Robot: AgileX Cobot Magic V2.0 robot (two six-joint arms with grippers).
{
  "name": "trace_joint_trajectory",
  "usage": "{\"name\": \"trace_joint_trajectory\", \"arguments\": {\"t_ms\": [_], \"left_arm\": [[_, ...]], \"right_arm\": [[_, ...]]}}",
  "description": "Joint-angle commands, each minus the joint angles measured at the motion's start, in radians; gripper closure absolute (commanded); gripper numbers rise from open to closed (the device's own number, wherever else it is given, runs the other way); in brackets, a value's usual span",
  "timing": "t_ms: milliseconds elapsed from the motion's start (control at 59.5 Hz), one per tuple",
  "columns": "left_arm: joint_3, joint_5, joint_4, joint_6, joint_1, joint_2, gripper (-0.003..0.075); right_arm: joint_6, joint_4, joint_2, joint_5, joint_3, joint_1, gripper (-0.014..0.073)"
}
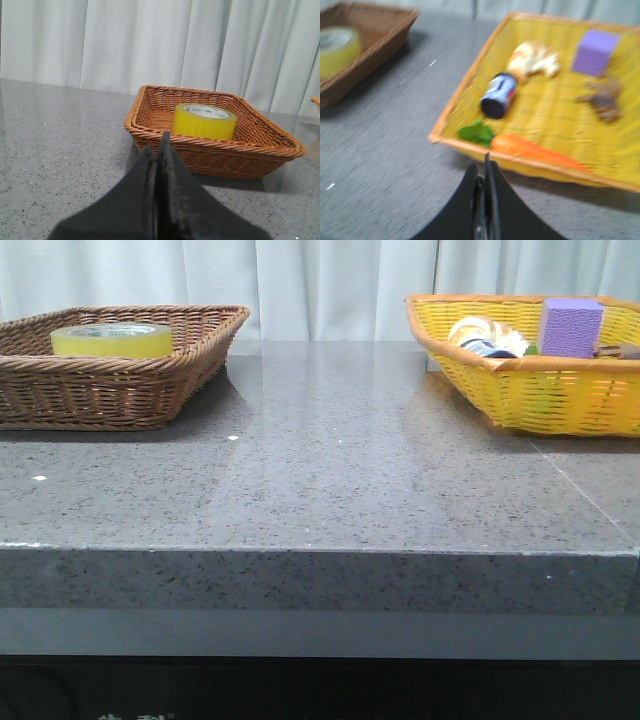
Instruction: Transfer tape with both arms
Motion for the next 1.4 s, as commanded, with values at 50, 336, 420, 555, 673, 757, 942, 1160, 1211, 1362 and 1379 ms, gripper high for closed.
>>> {"name": "trace_joint_trajectory", "arguments": {"t_ms": [50, 336, 420, 555, 673, 757, 942, 1160, 1211, 1362, 1379], "left_arm": [[0.039, -0.082, -0.010, -0.011, 0.001, -0.020, 0.0740], [0.039, -0.082, -0.010, -0.011, 0.001, -0.020, 0.0740], [0.039, -0.082, -0.010, -0.011, 0.001, -0.020, 0.0740], [0.039, -0.082, -0.010, -0.011, 0.001, -0.020, 0.0740], [0.039, -0.082, -0.010, -0.011, 0.001, -0.020, 0.0740], [0.039, -0.082, -0.010, -0.011, 0.001, -0.018, 0.0740], [0.039, -0.082, -0.010, -0.011, 0.001, -0.018, 0.0740], [0.039, -0.082, -0.010, -0.011, 0.001, -0.018, 0.0740], [0.039, -0.082, -0.010, -0.011, 0.001, -0.018, 0.0740], [0.039, -0.082, -0.010, -0.011, 0.001, -0.018, 0.0740], [0.039, -0.082, -0.010, -0.011, 0.001, -0.018, 0.0740]], "right_arm": [[0.001, 0.009, -0.153, -0.236, 0.152, -0.100, 0.0662], [0.001, 0.054, -0.407, -0.351, 0.463, -0.168, 0.0662], [0.001, 0.054, -0.447, -0.404, 0.529, -0.169, 0.0662], [0.001, 0.051, -0.509, -0.473, 0.605, -0.169, 0.0662], [0.001, 0.051, -0.530, -0.501, 0.643, -0.169, 0.0662], [0.001, 0.055, -0.530, -0.502, 0.643, -0.169, 0.0662], [0.001, 0.054, -0.530, -0.501, 0.643, -0.169, 0.0662], [0.001, 0.053, -0.530, -0.502, 0.643, -0.169, 0.0662], [0.005, 0.040, -0.530, -0.507, 0.643, -0.169, 0.0662], [0.128, -0.041, -0.530, -0.565, 0.643, -0.169, 0.0662], [0.136, -0.041, -0.530, -0.569, 0.643, -0.169, 0.0662]]}}
